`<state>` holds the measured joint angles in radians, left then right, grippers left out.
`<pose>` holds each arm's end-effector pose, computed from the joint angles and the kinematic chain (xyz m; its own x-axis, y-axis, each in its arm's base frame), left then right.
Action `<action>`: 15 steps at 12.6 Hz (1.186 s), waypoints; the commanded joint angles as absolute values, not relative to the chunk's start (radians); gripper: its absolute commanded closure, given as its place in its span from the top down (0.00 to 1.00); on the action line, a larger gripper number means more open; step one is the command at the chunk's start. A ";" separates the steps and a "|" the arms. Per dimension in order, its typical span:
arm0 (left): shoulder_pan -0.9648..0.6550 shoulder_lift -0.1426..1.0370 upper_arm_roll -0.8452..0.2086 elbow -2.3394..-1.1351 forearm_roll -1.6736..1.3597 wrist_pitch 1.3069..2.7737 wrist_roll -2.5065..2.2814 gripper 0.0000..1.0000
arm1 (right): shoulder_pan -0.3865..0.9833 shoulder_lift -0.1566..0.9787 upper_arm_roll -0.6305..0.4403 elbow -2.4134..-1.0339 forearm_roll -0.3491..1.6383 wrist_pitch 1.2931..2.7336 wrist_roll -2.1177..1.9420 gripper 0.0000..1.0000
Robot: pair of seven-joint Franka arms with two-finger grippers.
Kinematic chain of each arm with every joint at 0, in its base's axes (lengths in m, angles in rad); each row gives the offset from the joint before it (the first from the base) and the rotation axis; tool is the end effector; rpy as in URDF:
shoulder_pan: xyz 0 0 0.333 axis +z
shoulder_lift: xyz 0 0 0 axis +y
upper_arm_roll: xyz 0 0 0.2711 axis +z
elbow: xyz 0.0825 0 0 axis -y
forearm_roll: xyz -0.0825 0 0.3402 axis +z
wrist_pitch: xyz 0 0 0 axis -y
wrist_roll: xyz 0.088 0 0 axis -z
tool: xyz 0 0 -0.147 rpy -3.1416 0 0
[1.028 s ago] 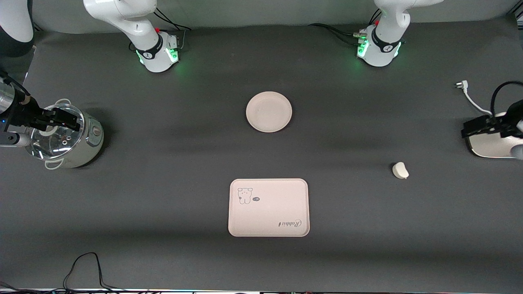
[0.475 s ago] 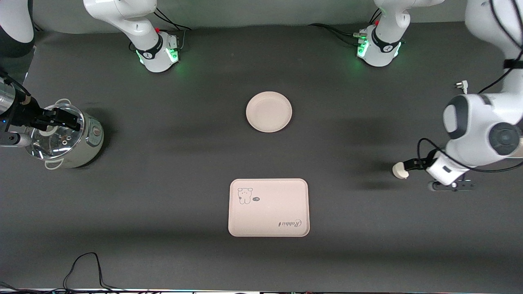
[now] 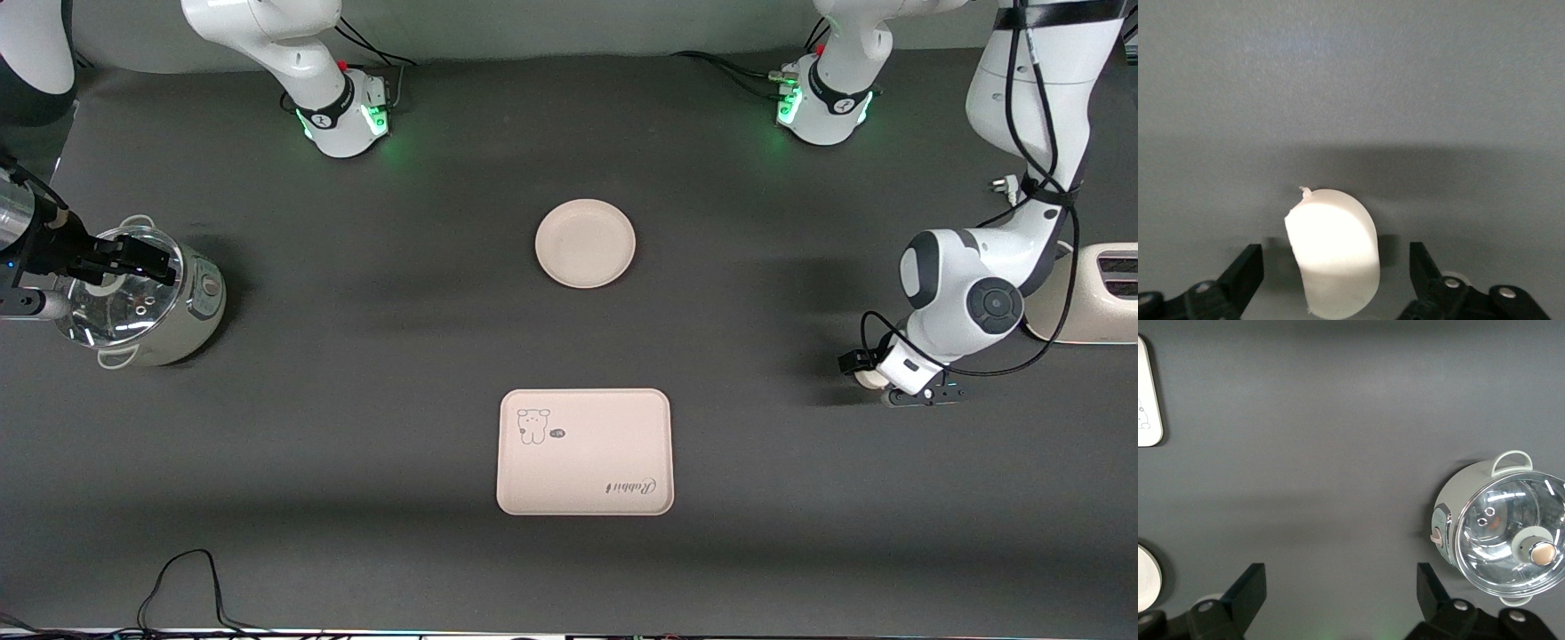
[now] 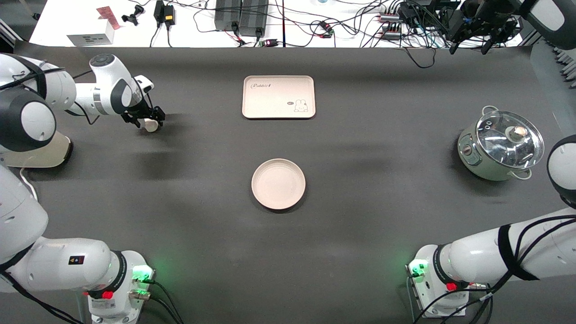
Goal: Place bun in plate and plate on tray
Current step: 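Grasp the white bun with the left gripper and lift it, then carry the bun with the left gripper over the cream plate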
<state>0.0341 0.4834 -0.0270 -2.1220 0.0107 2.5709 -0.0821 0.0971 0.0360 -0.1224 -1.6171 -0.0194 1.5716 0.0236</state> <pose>0.5267 0.0029 0.1345 0.9960 0.0828 -0.0347 0.0830 -0.9965 0.0043 0.5135 -0.0151 0.5017 0.9955 -0.0491 -0.0806 -0.0471 -0.9986 0.0256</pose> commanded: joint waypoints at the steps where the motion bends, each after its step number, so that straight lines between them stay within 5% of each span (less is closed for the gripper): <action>1: 0.026 0.465 -0.026 -2.131 0.005 2.565 -0.104 0.20 | 0.104 0.009 -0.126 -1.646 -0.037 1.591 0.012 1.00; 2: 0.025 0.463 -0.026 -2.128 0.005 2.556 -0.100 0.00 | 0.104 0.009 -0.126 -1.644 -0.037 1.591 0.012 1.00; 5: 0.009 0.434 -0.026 -2.128 0.008 2.540 -0.083 0.00 | 0.104 0.009 -0.126 -1.646 -0.037 1.591 0.011 1.00; 9: -0.150 0.186 -0.102 -2.120 -0.037 2.236 -0.278 0.00 | 0.104 0.009 -0.126 -1.646 -0.037 1.591 0.011 1.00; 11: -0.286 0.120 -0.190 -2.118 -0.081 2.194 -0.514 0.00 | 0.104 0.009 -0.126 -1.646 -0.037 1.591 0.012 1.00; 15: -0.593 0.237 -0.230 -2.045 -0.042 2.304 -1.003 0.00 | 0.104 0.009 -0.126 -1.646 -0.037 1.589 0.011 1.00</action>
